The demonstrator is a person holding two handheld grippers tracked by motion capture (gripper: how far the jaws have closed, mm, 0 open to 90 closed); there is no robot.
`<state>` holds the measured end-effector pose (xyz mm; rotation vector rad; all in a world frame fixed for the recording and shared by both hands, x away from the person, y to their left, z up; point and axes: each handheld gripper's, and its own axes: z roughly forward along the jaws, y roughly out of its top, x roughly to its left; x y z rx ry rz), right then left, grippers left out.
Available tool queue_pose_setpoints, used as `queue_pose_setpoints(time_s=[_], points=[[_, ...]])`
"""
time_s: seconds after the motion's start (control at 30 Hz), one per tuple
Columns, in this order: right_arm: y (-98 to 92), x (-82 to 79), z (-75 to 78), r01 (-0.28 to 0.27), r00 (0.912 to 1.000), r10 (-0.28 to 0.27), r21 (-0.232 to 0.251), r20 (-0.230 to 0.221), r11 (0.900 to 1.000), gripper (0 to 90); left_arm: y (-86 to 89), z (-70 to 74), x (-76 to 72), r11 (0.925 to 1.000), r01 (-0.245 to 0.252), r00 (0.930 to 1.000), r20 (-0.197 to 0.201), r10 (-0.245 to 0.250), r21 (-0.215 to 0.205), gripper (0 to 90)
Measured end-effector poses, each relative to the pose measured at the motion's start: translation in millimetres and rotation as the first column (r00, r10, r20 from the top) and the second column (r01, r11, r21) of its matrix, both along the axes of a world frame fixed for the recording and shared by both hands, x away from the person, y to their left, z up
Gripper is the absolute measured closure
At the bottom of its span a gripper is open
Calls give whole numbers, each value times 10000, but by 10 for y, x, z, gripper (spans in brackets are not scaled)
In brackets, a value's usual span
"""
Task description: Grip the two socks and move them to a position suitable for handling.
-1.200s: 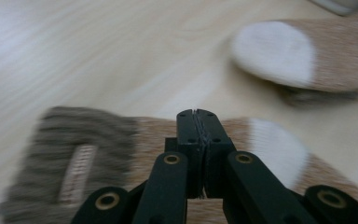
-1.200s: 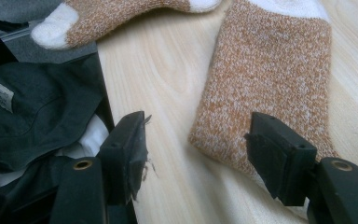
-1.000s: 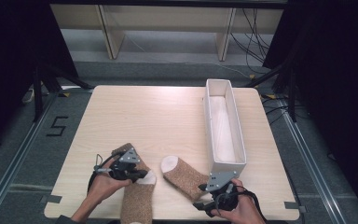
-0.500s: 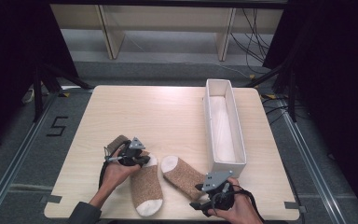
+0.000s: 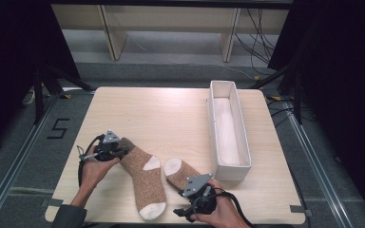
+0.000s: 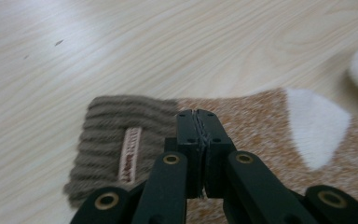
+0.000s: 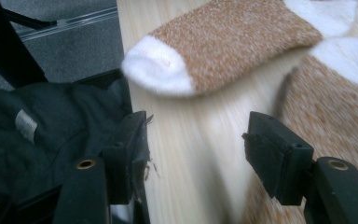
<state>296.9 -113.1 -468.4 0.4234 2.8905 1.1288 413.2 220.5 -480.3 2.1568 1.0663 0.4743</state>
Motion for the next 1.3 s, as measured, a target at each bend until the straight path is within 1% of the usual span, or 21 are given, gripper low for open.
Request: queue_pose_setpoints(time_s=[0.03,0.07,0.1,0.2,0.27,0.3,0.4,0.47,0.57,0.63,0.7,0.73,0.83,0.9,1.0,1.03,1.07,1.13,1.17,1.23,1.3], points=[[38,-1,-2,109,9999,-110,-62,-25,9999,390,6,-27,11,9997,-205,9997,126,207,-104,878],[113,6,-18,55,9999,-56,-70,-119,10000,385,20,-30,23,9999,-131,9999,82,131,40,878],[150,9,-24,166,9995,-169,-133,-261,9998,377,16,-44,31,9999,-152,9999,83,152,-10,877],[314,68,-87,185,9961,-181,41,-867,9998,376,-19,-49,34,9999,-23,10000,83,22,127,874],[397,91,-112,423,9957,-431,-123,-817,9990,372,-39,-64,59,9999,5,9999,125,-7,129,874],[425,100,-124,486,9956,-500,-205,-792,9986,366,-37,-82,78,9996,-4,9999,108,1,292,873],[524,146,-199,661,9938,-698,-455,-863,9968,360,-20,-155,105,9991,-65,9999,-87,69,410,876],[564,165,-240,685,9941,-741,-708,-788,9951,394,-12,-220,109,9989,-34,9997,-230,45,469,879],[601,206,-311,416,9963,-489,-1025,-701,9939,515,19,-238,102,9994,-22,9993,-360,34,355,890],[600,229,-312,192,9973,-253,-870,-685,9960,709,27,-237,95,9991,-36,9991,-418,53,412,893],[594,233,-313,78,9978,-132,-827,-653,9965,760,35,-242,79,9990,-4,9991,-422,22,444,895],[592,227,-303,-26,9979,-31,-872,-652,9962,776,38,-236,59,9989,-7,9990,-444,28,475,895],[568,218,-223,-232,9997,230,-1229,-37,9921,790,79,-226,-15,9983,18,9987,-505,11,577,895],[533,238,-174,-165,9996,194,-1324,208,9911,791,151,-217,-105,9978,-7,9984,-565,45,669,895],[482,330,-132,70,9983,10,-1374,583,9905,792,259,-209,-235,9982,-242,9979,-594,275,552,895],[477,354,-125,290,9980,-205,-1457,594,9889,792,292,-204,-259,9981,-254,9978,-596,288,569,895],[481,382,-124,316,9979,-228,-1492,600,9883,791,345,-195,-287,9973,-355,9972,-639,396,640,895],[524,465,-115,452,9971,-355,-1490,673,9878,791,408,-197,-298,9956,-531,9968,-550,574,776,894],[553,479,-102,443,9978,-361,-1562,547,9867,790,436,-204,-291,9942,-686,9961,-498,729,831,895],[646,560,-65,226,9967,-106,-1503,803,9884,790,478,-218,-254,9921,-1037,9933,-436,1069,705,894],[706,603,-41,190,9967,-60,-1596,812,9870,788,494,-216,-232,9900,-1151,9921,-402,1187,813,895]])
